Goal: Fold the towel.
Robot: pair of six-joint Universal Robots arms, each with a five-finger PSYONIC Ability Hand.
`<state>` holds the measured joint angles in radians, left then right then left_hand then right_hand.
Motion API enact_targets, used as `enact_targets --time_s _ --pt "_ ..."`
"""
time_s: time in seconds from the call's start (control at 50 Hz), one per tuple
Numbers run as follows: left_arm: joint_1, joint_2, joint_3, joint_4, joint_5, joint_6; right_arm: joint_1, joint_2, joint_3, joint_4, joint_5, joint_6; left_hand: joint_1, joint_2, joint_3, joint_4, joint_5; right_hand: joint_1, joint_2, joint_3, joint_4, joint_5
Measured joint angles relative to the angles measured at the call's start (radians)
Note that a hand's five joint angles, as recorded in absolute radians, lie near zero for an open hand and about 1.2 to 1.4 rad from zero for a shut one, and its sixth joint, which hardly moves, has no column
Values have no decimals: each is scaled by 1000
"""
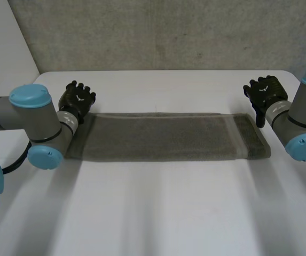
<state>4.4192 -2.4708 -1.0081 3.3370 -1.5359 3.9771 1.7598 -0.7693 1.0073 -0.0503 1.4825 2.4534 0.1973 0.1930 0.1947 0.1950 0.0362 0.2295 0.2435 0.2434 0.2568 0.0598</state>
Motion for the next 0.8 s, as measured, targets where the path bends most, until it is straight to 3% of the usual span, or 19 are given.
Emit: enact_targets --time_s 0.2,0.34,0.48,0.62,0.8 --pt "-11 82 -57 -4 -18 -12 -8 -166 115 -4 -5 54 -19 -19 -21 -21 -11 -1 0 0 0 0" --pt "-8 213 -166 -4 0 -110 -17 -315 257 51 -23 74 -24 -23 -25 -25 -11 -2 0 0 0 0" --pt "3 262 -222 -4 44 -171 -29 -371 373 147 -84 78 -19 -19 -20 -20 -11 -5 0 0 0 0" --pt "41 171 -179 -2 71 -156 -77 -388 479 138 -150 81 68 71 69 68 55 -5 0 0 0 0" --pt "72 -70 63 -64 34 -67 -85 -380 494 109 -152 81 -11 -10 -11 -11 -7 -5 0 0 0 0"
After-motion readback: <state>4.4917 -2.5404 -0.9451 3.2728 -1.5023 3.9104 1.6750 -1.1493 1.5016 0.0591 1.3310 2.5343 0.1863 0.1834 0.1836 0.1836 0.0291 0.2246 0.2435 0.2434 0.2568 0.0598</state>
